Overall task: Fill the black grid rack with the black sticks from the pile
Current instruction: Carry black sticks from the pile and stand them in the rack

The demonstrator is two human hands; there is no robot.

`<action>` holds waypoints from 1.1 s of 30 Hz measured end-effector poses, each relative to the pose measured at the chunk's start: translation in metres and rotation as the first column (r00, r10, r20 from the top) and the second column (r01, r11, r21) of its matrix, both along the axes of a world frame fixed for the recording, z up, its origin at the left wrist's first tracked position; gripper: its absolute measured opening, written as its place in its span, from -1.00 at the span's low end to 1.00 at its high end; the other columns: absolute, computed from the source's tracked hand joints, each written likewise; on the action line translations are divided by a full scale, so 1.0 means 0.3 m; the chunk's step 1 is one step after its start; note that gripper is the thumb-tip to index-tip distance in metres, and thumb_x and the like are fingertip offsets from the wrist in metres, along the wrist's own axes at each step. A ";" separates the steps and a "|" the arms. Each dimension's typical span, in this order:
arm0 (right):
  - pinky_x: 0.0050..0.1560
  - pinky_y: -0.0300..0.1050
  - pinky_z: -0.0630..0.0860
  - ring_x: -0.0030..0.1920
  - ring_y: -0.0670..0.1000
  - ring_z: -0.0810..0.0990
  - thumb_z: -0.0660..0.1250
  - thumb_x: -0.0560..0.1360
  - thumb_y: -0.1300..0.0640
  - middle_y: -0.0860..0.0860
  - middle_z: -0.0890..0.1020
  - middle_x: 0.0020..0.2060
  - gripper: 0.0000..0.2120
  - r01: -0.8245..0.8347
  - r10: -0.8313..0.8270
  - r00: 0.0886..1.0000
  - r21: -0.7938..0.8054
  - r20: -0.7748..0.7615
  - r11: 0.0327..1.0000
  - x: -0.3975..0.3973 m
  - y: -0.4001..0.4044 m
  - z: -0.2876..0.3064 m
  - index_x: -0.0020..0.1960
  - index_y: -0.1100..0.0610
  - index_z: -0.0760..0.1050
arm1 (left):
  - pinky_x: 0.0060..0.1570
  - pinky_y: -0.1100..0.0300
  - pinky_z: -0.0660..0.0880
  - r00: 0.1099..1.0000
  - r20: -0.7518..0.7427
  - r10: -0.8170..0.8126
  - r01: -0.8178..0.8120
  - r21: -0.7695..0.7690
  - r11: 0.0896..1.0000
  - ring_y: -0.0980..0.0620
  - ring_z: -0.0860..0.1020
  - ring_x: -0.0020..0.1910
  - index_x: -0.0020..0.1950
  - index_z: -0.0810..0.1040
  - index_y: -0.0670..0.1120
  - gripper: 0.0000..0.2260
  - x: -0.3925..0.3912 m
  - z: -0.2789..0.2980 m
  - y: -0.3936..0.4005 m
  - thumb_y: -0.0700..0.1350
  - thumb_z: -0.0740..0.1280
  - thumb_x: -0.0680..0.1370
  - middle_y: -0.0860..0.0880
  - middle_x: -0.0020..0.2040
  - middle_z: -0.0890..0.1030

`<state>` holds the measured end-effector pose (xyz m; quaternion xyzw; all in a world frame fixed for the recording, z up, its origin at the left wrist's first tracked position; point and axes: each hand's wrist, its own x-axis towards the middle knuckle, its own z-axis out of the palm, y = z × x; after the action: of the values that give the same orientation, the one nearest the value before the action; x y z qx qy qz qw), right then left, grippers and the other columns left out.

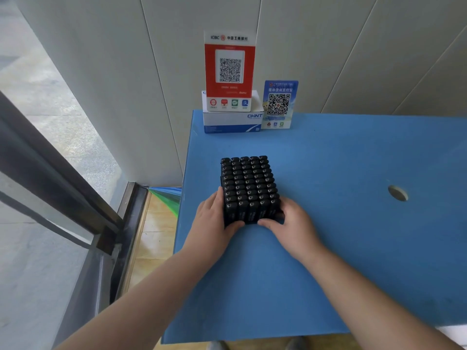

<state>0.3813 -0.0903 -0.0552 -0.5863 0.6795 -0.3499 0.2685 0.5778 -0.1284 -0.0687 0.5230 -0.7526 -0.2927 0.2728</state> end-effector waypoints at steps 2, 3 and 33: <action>-0.01 -0.48 0.40 -0.02 -0.19 0.57 0.57 0.36 0.21 -0.15 0.64 0.00 -0.64 -0.008 0.007 1.000 -0.027 -0.028 1.000 0.003 -0.009 -0.012 0.10 -0.01 0.59 | 0.35 0.17 0.24 1.000 -0.003 -0.002 0.002 -0.012 1.000 0.03 0.32 0.34 0.56 0.15 0.08 -0.27 0.000 0.000 -0.010 -0.01 0.45 0.48 0.14 0.40 0.40; 0.01 -0.45 0.41 0.00 -0.17 0.58 0.56 0.36 0.21 -0.15 0.64 0.01 -0.64 -0.011 0.010 0.999 -0.033 -0.033 0.999 0.006 -0.017 -0.014 0.11 -0.01 0.59 | 0.34 0.16 0.25 1.000 0.004 0.000 0.000 -0.016 1.000 0.02 0.33 0.34 0.56 0.14 0.08 -0.27 -0.001 -0.002 -0.017 0.00 0.44 0.49 0.14 0.40 0.40; -0.10 -0.25 0.34 -0.01 0.06 0.60 0.54 0.40 0.21 0.00 0.66 -0.01 -0.70 0.010 -0.020 0.997 -0.118 -0.081 0.993 0.079 -0.512 -0.042 0.11 0.10 0.61 | 0.12 0.14 0.31 0.988 0.074 0.137 -0.132 -0.069 0.989 -0.07 0.43 0.21 0.38 0.37 0.05 -0.52 0.013 -0.002 -0.465 -0.11 0.40 0.48 0.07 0.23 0.54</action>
<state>0.4051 -0.2437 -0.0679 -0.6098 0.6725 -0.3670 0.2027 0.5818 -0.2679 -0.0692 0.5746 -0.7347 -0.2287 0.2788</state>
